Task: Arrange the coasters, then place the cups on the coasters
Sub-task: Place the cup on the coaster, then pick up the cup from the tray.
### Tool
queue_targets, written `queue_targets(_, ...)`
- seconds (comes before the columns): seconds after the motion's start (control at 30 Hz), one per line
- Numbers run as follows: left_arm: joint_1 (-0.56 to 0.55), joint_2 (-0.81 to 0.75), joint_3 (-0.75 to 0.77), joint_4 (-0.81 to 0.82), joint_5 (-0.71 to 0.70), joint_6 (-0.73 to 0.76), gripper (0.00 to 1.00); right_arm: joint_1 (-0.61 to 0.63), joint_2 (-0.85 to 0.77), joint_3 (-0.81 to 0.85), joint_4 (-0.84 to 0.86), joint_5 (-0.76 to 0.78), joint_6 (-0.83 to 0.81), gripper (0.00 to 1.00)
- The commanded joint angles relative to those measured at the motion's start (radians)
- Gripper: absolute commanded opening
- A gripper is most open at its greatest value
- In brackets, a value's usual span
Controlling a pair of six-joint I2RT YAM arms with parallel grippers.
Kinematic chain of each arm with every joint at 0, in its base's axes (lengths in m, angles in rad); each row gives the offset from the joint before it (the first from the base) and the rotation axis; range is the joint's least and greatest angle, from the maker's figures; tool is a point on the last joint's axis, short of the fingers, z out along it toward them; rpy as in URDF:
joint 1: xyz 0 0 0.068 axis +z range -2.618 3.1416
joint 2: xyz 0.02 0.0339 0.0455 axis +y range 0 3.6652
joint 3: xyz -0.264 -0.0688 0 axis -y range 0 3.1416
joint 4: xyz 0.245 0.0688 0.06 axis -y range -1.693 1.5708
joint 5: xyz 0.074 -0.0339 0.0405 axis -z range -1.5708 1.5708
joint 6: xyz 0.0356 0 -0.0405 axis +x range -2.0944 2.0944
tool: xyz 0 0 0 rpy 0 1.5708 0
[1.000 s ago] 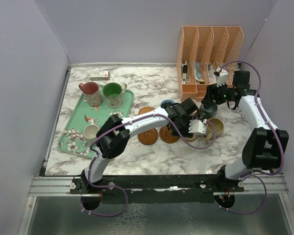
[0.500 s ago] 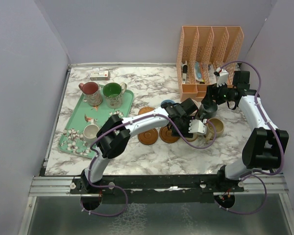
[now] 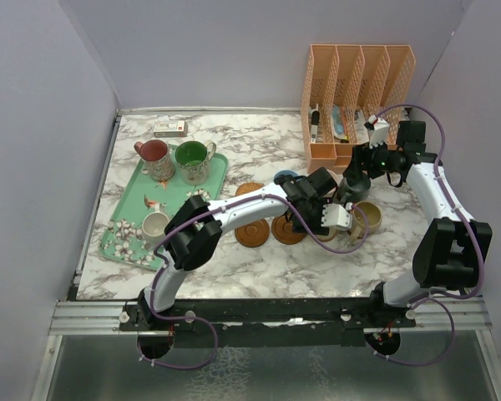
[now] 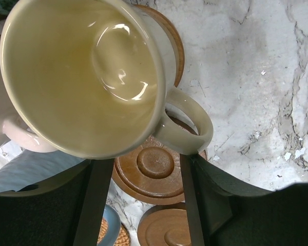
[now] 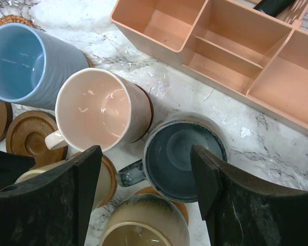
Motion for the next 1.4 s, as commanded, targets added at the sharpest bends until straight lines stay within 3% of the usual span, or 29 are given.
queue_targets(0.0, 0.010, -0.059, -0.004, 0.012, 0.006, 0.006, 0.58, -0.008, -0.004, 0.000, -0.002, -0.029, -0.019, 0.70)
queue_targets(0.4, 0.057, -0.189, -0.024, 0.004, -0.005, 0.029, 0.60, -0.006, -0.002, 0.000, -0.001, -0.022, -0.026, 0.70)
queue_targets(0.6, 0.135, -0.234, -0.013, 0.007, -0.021, 0.002, 0.60, -0.007, -0.019, 0.009, -0.002, -0.016, -0.036, 0.70)
queue_targets(0.83, 0.273, -0.320, -0.044, 0.053, -0.050, -0.048, 0.63, -0.006, -0.039, 0.058, -0.041, -0.006, -0.050, 0.70)
queue_targets(1.1, 0.456, -0.503, -0.217, 0.156, -0.092, -0.098, 0.75, 0.003, -0.086, 0.116, -0.073, -0.020, -0.057, 0.67)
queue_targets(1.37, 0.751, -0.671, -0.390, 0.160, 0.005, -0.228, 0.77, 0.006, -0.124, 0.031, -0.010, -0.056, -0.029, 0.67)
